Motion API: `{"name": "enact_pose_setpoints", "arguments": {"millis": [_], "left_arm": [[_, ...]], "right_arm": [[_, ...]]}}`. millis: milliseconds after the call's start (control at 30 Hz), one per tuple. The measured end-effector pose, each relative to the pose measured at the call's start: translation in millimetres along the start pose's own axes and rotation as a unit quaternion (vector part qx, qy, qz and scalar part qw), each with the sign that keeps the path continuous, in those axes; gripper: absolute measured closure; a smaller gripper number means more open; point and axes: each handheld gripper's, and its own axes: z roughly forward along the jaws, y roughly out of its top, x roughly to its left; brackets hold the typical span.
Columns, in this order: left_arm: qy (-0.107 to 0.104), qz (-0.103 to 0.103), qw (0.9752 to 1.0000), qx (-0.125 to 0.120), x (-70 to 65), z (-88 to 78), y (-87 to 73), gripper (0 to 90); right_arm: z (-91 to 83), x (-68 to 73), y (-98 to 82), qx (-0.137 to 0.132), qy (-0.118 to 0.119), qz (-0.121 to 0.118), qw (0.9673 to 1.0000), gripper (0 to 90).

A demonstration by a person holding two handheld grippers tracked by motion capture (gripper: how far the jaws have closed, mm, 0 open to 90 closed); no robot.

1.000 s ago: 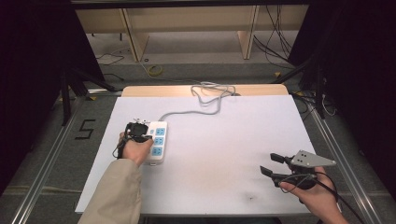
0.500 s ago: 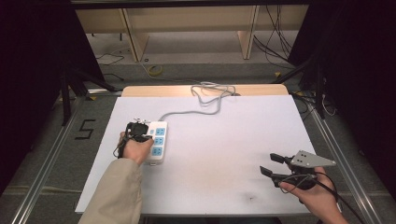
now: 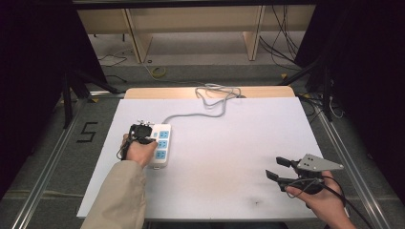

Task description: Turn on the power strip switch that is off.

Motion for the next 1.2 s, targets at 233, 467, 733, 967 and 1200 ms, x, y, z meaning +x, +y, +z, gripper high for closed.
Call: {"name": "enact_pose_setpoints", "arguments": {"millis": [233,467,733,967,1200], "left_arm": [[-0.001,-0.004,1.0,0.005,0.2,0.5,1.4,90.0],[-0.001,-0.007,1.0,0.007,-0.1,1.0,2.2,90.0],[-0.011,-0.01,0.9997,0.02,0.7,0.8,4.2,90.0],[0.01,-0.004,0.9998,0.016,-5.1,3.3,6.9,90.0],[0.002,-0.021,0.9996,0.017,-1.8,3.0,6.8,90.0]], "right_arm": [[0.1,0.2,-0.1,0.0,0.001,0.0,1.0,36.0],[0.5,0.2,-0.1,0.001,0.001,-0.001,1.0,36.0],[1.0,0.3,-0.3,0.001,0.002,-0.001,1.0,35.9],[0.5,0.4,-0.1,0.0,0.002,-0.002,1.0,35.9],[-0.2,0.1,-0.5,0.001,0.002,0.0,1.0,35.9]]}}
